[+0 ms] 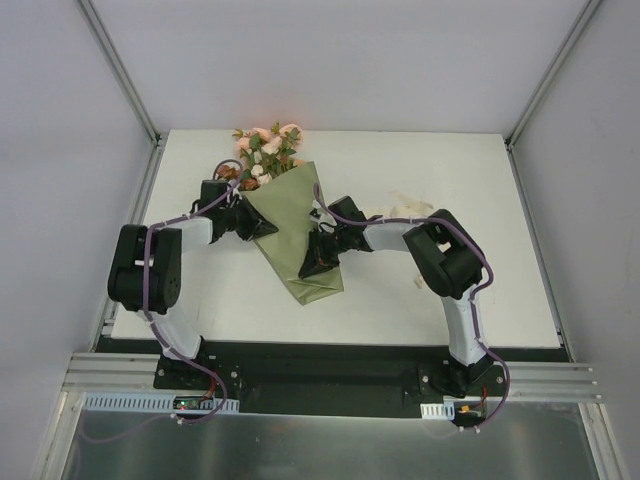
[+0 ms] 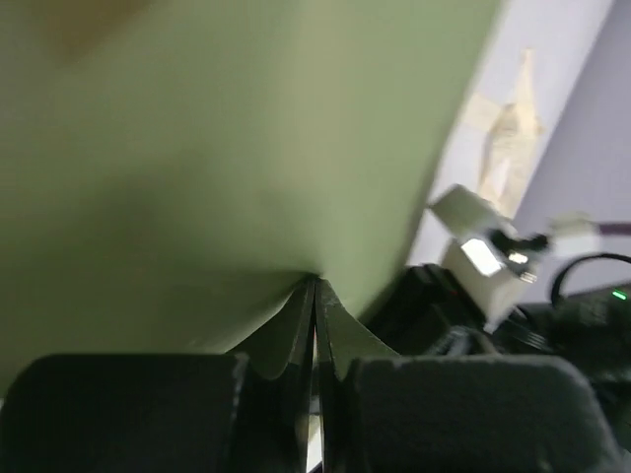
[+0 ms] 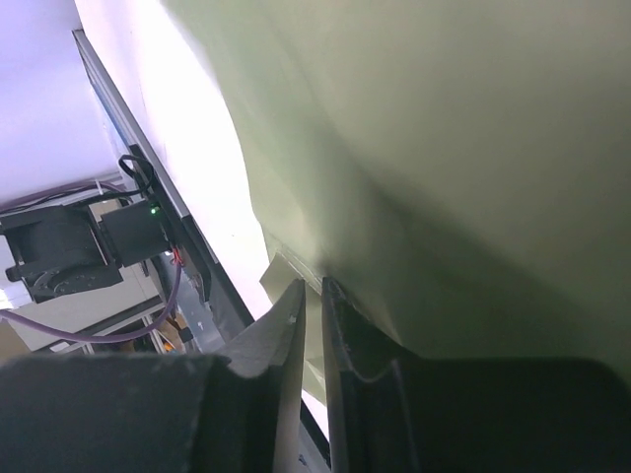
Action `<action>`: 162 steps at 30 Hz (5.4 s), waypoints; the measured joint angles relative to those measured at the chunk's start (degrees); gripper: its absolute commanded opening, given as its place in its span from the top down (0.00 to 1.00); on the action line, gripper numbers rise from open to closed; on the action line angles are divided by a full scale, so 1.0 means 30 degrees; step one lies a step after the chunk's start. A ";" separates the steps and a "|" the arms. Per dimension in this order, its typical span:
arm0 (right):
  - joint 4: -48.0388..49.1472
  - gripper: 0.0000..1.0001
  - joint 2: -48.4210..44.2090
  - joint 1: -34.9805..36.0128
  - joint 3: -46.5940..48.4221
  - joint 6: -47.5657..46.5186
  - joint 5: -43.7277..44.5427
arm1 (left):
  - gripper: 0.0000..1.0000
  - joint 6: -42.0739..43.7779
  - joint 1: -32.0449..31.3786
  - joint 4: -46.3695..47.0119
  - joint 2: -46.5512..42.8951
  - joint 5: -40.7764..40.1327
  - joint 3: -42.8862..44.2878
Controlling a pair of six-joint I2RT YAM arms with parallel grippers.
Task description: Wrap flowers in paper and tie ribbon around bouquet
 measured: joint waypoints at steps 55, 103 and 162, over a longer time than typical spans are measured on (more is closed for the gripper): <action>0.3592 0.85 0.0131 -0.0131 -0.1719 0.2936 -0.1013 | 1.00 0.0852 -0.3293 -0.2113 0.0415 -0.2047 -0.2310; 0.4175 1.00 0.5209 -0.5144 0.5231 0.6914 -0.0991 | 1.00 0.1530 -0.5668 -0.1916 0.2091 -0.0357 -0.1173; 0.5246 1.00 -0.2543 -0.0474 -0.4845 0.4044 -0.1406 | 0.73 0.3315 -0.5792 -0.3723 -0.2033 -0.1370 -0.3089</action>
